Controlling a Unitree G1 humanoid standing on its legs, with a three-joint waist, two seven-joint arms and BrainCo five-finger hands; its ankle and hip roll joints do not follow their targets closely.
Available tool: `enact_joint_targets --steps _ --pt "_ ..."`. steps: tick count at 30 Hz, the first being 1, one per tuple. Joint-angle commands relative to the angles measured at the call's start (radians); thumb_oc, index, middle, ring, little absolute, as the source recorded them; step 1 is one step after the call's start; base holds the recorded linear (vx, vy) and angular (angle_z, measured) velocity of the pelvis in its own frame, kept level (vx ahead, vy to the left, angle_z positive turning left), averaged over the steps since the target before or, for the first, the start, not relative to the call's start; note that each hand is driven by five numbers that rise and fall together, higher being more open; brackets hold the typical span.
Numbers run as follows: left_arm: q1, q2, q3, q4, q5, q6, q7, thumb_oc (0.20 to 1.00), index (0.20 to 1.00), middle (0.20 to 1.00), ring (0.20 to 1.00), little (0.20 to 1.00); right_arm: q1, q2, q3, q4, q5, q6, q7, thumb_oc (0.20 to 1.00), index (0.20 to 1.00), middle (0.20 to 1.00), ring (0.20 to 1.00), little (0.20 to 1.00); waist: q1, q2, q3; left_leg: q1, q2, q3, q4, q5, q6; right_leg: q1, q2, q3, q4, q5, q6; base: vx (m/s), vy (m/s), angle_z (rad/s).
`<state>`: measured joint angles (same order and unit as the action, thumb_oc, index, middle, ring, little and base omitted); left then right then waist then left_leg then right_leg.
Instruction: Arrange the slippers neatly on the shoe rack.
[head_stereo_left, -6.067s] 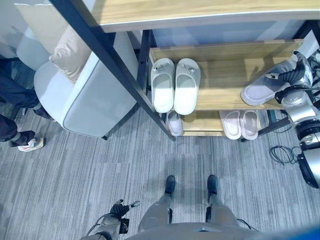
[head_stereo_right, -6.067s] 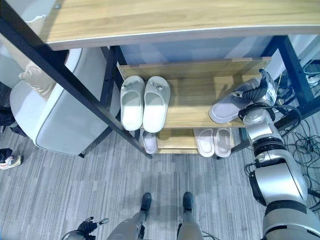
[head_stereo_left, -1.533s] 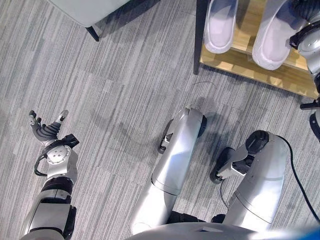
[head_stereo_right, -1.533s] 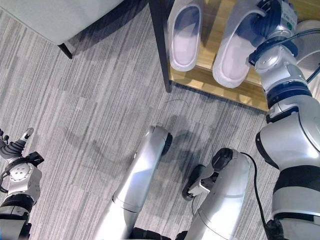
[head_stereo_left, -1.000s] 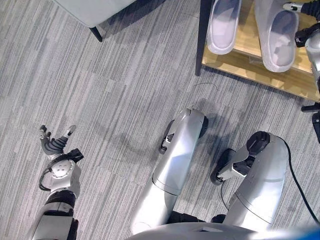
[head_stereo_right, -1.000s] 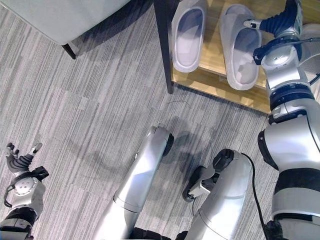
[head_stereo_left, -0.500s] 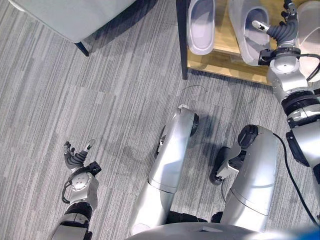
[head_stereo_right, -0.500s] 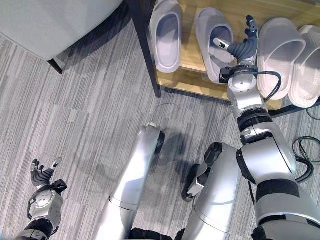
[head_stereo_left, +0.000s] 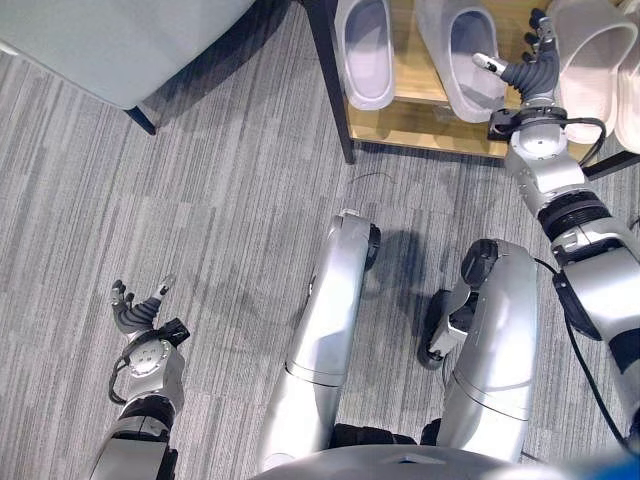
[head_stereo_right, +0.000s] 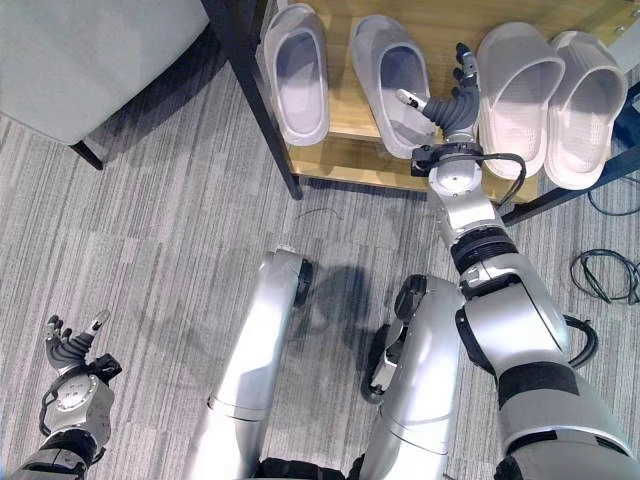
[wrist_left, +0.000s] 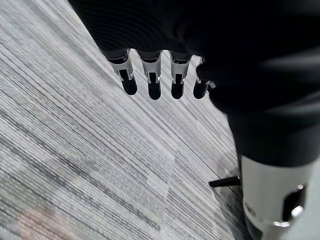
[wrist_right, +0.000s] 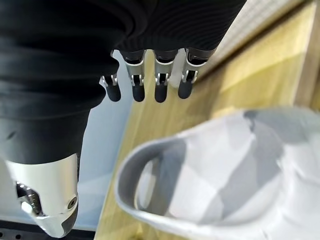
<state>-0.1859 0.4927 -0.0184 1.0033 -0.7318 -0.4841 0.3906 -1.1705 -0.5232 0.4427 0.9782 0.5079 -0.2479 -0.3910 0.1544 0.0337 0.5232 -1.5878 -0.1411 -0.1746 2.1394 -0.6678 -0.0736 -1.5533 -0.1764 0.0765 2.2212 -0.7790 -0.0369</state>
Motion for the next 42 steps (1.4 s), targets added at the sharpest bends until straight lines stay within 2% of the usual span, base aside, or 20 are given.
enact_joint_targets --steps 1,14,31,37,42 --pt "0.02 0.085 -0.023 -0.024 -0.017 -0.039 -0.021 1.0 1.0 1.0 1.0 1.0 -0.051 0.024 -0.007 -0.049 0.03 -0.081 0.013 1.0 1.0 1.0 1.0 1.0 0.044 -0.014 -0.003 0.018 -0.035 -0.025 -0.022 -0.054 0.06 -0.001 0.015 0.093 0.013 0.074 -0.109 0.0 0.0 0.0" --pt "-0.008 0.101 -0.025 0.0 0.001 -0.037 -0.021 1.0 1.0 1.0 1.0 1.0 0.012 0.085 -0.017 -0.099 0.012 -0.087 0.017 1.0 1.0 1.0 1.0 1.0 0.038 -0.015 -0.003 0.018 -0.038 -0.03 -0.005 -0.066 0.063 -0.001 0.028 0.088 0.017 0.081 -0.1 0.0 0.002 -0.01" --pt "-0.002 0.084 -0.057 0.017 0.022 -0.039 -0.023 1.0 1.0 1.0 1.0 1.0 -0.044 0.169 0.015 -0.038 -0.035 -0.067 0.013 1.0 1.0 1.0 1.0 1.0 0.058 0.007 -0.003 0.018 -0.04 -0.025 0.035 -0.088 0.064 0.005 0.031 0.098 0.046 0.081 -0.095 0.0 0.003 -0.01" --pt "0.0 0.086 -0.069 0.026 0.033 -0.035 -0.033 1.0 1.0 1.0 1.0 1.0 -0.069 0.162 0.032 0.004 -0.036 -0.057 0.03 1.0 1.0 1.0 1.0 1.0 0.062 0.007 -0.003 0.018 -0.043 -0.025 0.041 -0.088 0.061 0.006 0.031 0.103 0.05 0.08 -0.095 0.0 0.0 0.0" --pt "0.023 0.088 -0.084 0.008 0.056 -0.038 -0.022 1.0 1.0 1.0 1.0 1.0 -0.092 0.101 0.01 0.016 -0.095 -0.055 -0.033 1.0 1.0 1.0 1.0 1.0 0.065 0.013 -0.003 0.018 -0.043 -0.026 0.037 -0.091 0.059 0.006 0.026 0.102 0.054 0.076 -0.099 0.0 0.0 0.0"
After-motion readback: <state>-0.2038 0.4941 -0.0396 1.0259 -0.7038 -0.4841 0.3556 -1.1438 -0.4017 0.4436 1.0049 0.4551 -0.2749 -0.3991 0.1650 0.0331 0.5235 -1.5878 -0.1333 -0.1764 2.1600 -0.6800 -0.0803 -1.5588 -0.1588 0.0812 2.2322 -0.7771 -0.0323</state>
